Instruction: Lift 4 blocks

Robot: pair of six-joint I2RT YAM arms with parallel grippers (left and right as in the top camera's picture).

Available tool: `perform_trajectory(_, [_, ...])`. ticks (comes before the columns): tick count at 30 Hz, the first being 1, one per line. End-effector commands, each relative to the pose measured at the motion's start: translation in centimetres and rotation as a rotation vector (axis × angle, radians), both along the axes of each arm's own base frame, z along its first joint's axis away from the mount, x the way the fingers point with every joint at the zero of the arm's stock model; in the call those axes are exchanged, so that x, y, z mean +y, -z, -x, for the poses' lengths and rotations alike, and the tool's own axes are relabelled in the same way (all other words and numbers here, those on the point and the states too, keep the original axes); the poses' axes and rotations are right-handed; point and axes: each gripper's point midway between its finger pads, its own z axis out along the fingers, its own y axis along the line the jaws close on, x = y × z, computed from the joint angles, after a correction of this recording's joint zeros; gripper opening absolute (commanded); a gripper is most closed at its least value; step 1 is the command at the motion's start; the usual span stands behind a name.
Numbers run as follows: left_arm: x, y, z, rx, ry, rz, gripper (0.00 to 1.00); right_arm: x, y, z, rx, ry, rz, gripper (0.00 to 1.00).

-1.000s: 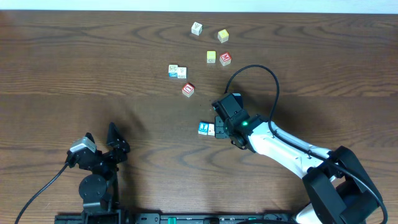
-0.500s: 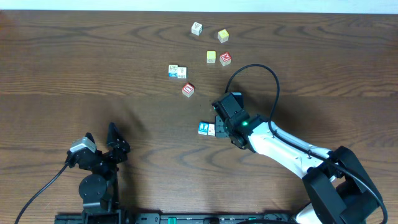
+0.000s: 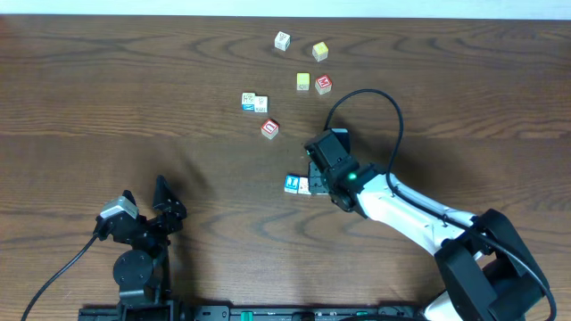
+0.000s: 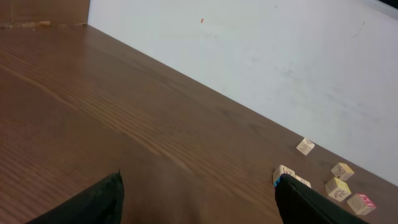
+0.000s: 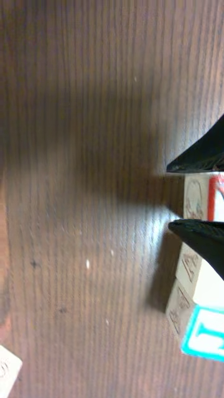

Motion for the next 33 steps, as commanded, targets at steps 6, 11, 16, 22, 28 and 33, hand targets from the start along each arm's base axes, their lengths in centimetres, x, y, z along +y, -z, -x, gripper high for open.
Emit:
perform_trajectory(6, [0.1,1.8,0.1,0.053,-0.005,-0.003,0.79,-2.8,-0.9,-1.8,0.004,0.088,0.037,0.11])
perform_trajectory(11, [0.1,1.8,0.1,0.053,-0.005,-0.003,0.78,-3.7,-0.1,-0.2,0.076,0.086,0.07,0.04])
perform_trajectory(16, [0.1,1.8,0.1,0.053,-0.005,-0.003,0.79,-3.7,0.4,1.3,0.131,0.075,0.091,0.01])
perform_trajectory(22, [0.1,1.8,0.1,0.053,-0.005,-0.003,0.79,-2.6,0.4,2.0,0.138,0.051,0.083,0.01])
perform_trajectory(28, [0.1,1.8,0.1,0.053,-0.005,-0.003,0.79,-1.5,0.4,2.7,0.14,0.021,0.074,0.01])
perform_trajectory(33, [0.1,1.8,0.1,0.053,-0.005,-0.003,0.79,-1.4,0.4,2.7,0.14,0.021,0.073,0.02])
